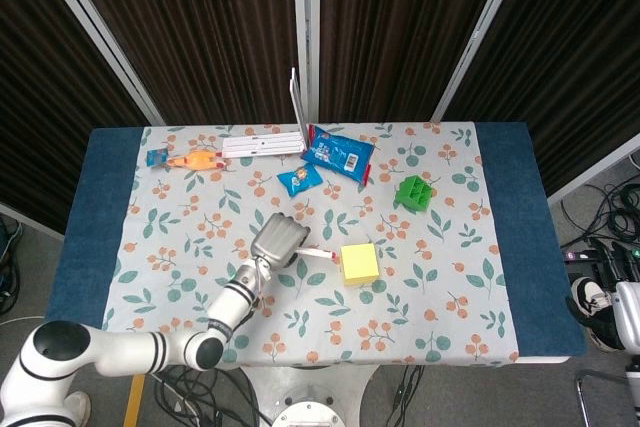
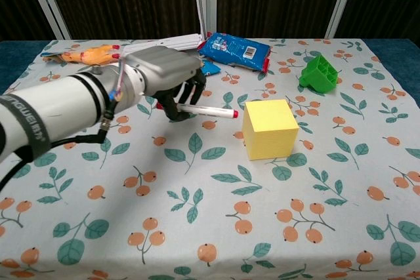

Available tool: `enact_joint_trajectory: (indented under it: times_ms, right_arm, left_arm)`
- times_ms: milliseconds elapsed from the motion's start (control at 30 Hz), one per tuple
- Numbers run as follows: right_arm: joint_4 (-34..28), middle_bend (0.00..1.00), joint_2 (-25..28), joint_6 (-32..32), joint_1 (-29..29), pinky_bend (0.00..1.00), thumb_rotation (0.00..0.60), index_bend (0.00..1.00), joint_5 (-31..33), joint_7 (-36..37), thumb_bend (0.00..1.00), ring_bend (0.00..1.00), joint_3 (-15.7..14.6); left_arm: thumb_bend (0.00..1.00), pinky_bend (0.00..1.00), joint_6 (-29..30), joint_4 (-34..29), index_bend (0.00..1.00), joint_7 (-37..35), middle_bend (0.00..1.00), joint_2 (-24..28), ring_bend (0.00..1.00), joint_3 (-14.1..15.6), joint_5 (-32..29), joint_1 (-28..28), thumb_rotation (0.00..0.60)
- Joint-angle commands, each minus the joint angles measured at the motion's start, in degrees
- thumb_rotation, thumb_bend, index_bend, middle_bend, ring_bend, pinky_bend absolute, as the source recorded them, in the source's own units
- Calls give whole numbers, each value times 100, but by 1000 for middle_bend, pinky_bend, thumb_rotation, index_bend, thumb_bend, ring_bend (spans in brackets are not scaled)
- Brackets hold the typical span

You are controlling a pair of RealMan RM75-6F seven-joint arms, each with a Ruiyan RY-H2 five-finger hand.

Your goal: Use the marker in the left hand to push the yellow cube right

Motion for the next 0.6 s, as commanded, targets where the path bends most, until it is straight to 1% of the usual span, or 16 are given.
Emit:
enact_joint_trajectory:
  times_ms: [33, 267, 400, 500, 567, 600]
  right_arm:
    - [-19, 218, -11, 16, 18, 88, 600, 0, -43, -3, 174, 0, 4]
    - [-67, 218, -25, 10, 55, 89, 600, 0, -95, -36, 175, 0, 6]
    - [-107, 218, -42, 2, 86, 89, 600, 0, -135, -66, 175, 0, 7]
    - [-154, 217, -35, 14, 104, 88, 600, 0, -165, -96, 175, 0, 12]
    - [-185, 218, -18, 18, 104, 88, 600, 0, -167, -118, 174, 1, 9]
    - [-196, 218, -12, 20, 99, 89, 600, 0, -164, -125, 175, 1, 6]
  left_arm:
    - [436, 503, 321, -241, 678, -337, 703, 414, 508, 249, 206, 394, 600]
    - [434, 502, 681, -397, 650, -900, 678, 988, 505, 756, 425, 1113, 600]
    - [433, 500, 612, -316, 608, -1055, 641, 1042, 488, 923, 438, 1302, 600]
    - [433, 497, 533, -263, 558, -1086, 597, 1006, 465, 967, 434, 1355, 600]
    - [432, 481, 491, -270, 496, -1097, 538, 1007, 419, 973, 428, 1379, 600]
    - [432, 470, 493, -283, 443, -1101, 491, 1014, 383, 967, 428, 1391, 600]
